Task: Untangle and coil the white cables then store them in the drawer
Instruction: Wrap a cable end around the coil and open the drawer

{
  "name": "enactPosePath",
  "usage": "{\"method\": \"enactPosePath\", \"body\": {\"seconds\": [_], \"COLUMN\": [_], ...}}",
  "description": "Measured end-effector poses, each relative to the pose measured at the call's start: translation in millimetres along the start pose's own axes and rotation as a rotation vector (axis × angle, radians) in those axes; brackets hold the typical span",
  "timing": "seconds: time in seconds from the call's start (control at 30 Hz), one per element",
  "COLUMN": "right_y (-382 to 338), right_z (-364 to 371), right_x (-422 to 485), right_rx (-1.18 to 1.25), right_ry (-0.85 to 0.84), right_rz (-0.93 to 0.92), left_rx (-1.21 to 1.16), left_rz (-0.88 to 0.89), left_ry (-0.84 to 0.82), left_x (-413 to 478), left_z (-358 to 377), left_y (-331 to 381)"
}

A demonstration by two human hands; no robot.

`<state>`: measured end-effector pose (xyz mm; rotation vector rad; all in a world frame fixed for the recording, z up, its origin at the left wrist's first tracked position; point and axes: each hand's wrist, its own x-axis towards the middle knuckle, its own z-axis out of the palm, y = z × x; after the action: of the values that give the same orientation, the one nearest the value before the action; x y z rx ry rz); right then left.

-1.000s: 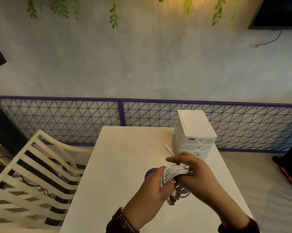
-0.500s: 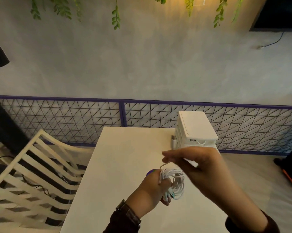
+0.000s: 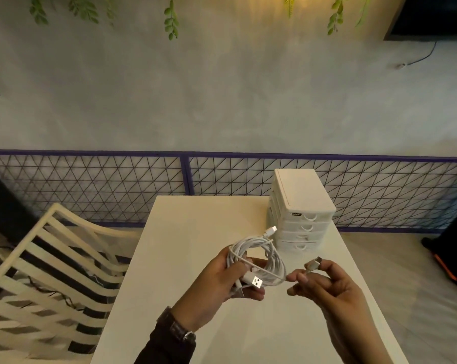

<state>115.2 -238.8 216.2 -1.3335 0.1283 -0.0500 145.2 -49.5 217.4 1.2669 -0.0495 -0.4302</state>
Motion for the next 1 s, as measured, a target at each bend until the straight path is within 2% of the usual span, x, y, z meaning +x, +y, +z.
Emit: {"method": "enactPosePath", "body": {"seconds": [0.17,0.33,0.4,0.47,0.53,0.6,0.67,0.8,0.9,1.0], "right_y": [2.7,-4.7,-8.7,-17.5,-21.4,-25.3,-26.4,-22.8,-17.4,-14.9], "right_z": [-1.8,5.8,5.8,6.8,2.0,-3.6,-3.2,15.5,23.5,29.6], "right_x": [6.5,-3.0,-6.3,-9.4,-6.8,2.8,13.6,15.8,12.4,7.2], "right_rx": [-0.045,-0.283,-0.405,-0.497,-0.438,-0.237,-0.151,-0.353,-0.475,-0.464], "right_ry": [0.021,-0.051,-0.165,-0.395,-0.523,-0.401,-0.241,-0.304,-0.265,-0.215], "right_rz": [-0.061,-0.269,-0.319,-0.362,-0.437,-0.403,-0.306,-0.153,-0.198,-0.186], "left_rx": [-0.001,0.058,0.083,0.097,0.127,0.146,0.156,0.201,0.249,0.388], "left_rz": [-0.049,0.051,0.094,0.118,0.126,0.120,0.107,0.099,0.069,0.078], "left_ry": [-0.149,0.081,0.146,0.177,0.170,0.139,0.115,0.118,0.151,0.187], "left_x": [-5.2,-5.6,-5.4,-5.5,-6.1,-7.2,-9.6,-12.9,-12.7,-10.7], "left_z": [-2.8,0.2,2.9,4.8,6.2,6.8,7.6,9.6,9.2,3.9], "left_y": [2.2,3.5,3.5,3.6,4.7,5.2,5.5,7.4,7.3,4.1]}}
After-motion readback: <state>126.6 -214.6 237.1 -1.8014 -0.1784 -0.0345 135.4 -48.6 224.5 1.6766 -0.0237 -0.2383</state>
